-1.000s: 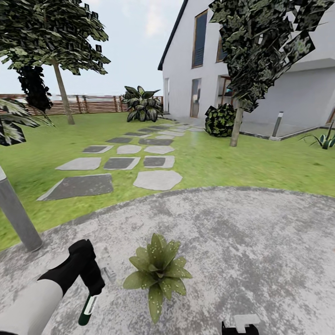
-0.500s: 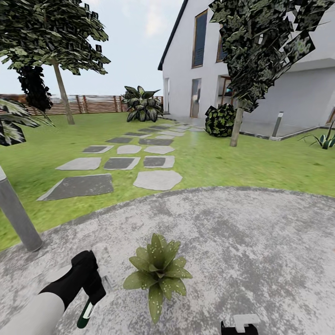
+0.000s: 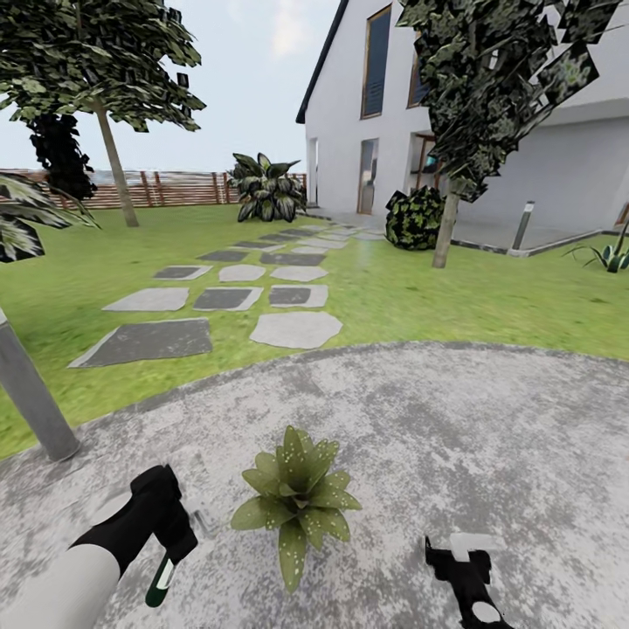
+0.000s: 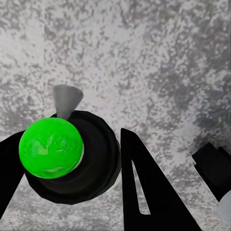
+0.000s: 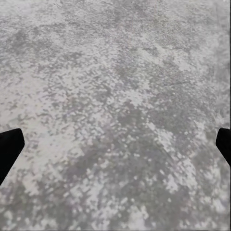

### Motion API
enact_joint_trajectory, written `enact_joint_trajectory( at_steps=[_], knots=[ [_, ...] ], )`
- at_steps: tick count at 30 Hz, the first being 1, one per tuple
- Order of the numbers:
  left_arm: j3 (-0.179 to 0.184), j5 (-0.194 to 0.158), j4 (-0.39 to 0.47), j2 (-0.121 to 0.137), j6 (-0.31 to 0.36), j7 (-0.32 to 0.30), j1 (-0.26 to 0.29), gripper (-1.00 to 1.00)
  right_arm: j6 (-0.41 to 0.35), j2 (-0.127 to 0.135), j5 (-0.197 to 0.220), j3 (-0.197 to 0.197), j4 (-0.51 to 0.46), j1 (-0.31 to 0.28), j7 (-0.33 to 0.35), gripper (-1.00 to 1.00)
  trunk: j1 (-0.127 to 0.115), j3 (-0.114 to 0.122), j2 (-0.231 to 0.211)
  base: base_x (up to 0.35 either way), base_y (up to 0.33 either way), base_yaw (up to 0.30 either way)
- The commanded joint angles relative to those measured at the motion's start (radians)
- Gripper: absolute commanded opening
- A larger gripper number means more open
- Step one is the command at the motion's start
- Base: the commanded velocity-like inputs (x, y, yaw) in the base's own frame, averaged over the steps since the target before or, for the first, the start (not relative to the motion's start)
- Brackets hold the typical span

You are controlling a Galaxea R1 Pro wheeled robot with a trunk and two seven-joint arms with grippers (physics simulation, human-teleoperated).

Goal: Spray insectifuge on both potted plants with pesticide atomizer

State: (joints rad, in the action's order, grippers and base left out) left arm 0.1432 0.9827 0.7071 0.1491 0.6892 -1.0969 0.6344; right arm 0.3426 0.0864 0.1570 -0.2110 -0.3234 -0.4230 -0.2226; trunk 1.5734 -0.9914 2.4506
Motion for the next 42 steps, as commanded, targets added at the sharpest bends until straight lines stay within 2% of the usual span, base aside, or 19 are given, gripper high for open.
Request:
enact_joint_trajectory(
  at_steps=[1,4,7,12,16,19,21,26,33,42],
  knots=[
    [0.004,0.004,0.002,0.0,0.007,-0.006,0.001,-1.0,-0.001,0.004,0.009,0.017,-0.006,0.0,-0.004,1.0,0.0,-0.002,0.0,0.0,0.0,0.0],
    [0.004,0.003,0.002,-0.003,0.007,-0.006,0.003,-1.0,-0.005,0.008,0.005,0.056,-0.008,0.0,-0.002,1.0,0.0,-0.003,0.0,0.0,0.0,0.0],
    [0.003,0.003,0.021,-0.005,0.01,-0.005,0.013,-1.0,-0.006,0.01,0.002,0.065,-0.004,0.0,-0.001,1.0,0.0,-0.003,0.0,0.0,0.0,0.0],
    [0.004,0.005,0.078,-0.016,0.016,-0.003,0.021,-1.0,-0.007,0.01,0.001,0.067,0.027,0.0,-0.001,1.0,0.0,-0.003,0.0,0.0,0.0,0.0],
    [-0.001,0.007,0.081,0.0,0.015,0.007,0.012,-1.0,-0.007,0.01,0.001,0.067,0.029,0.0,-0.002,1.0,0.0,-0.003,0.0,0.0,0.0,0.0],
    [-0.031,0.005,0.067,0.012,0.008,0.038,-0.003,-1.0,-0.007,0.012,0.001,0.067,0.036,0.0,-0.003,1.0,0.0,-0.003,0.0,0.0,0.0,0.0],
    [-0.065,0.002,0.039,0.016,0.004,0.083,-0.008,-1.0,-0.007,0.013,0.001,0.067,0.056,0.0,-0.003,1.0,0.0,-0.003,0.0,0.0,0.0,0.0],
    [-0.088,0.002,-0.002,0.017,0.0,0.106,-0.01,-1.0,-0.005,0.012,0.002,0.067,0.067,0.0,-0.003,1.0,0.0,-0.003,0.0,0.0,0.0,0.0],
    [-0.089,0.0,0.006,-0.006,0.005,0.107,-0.009,-1.0,-0.005,0.009,0.005,0.067,0.069,0.0,-0.003,1.0,0.0,-0.003,0.0,0.0,0.0,-0.147],
    [-0.092,0.002,0.005,-0.006,0.005,0.108,-0.009,-1.0,-0.005,0.008,0.006,0.067,0.069,0.0,-0.004,1.0,0.0,-0.003,0.0,0.0,0.159,-0.141]
  ],
)
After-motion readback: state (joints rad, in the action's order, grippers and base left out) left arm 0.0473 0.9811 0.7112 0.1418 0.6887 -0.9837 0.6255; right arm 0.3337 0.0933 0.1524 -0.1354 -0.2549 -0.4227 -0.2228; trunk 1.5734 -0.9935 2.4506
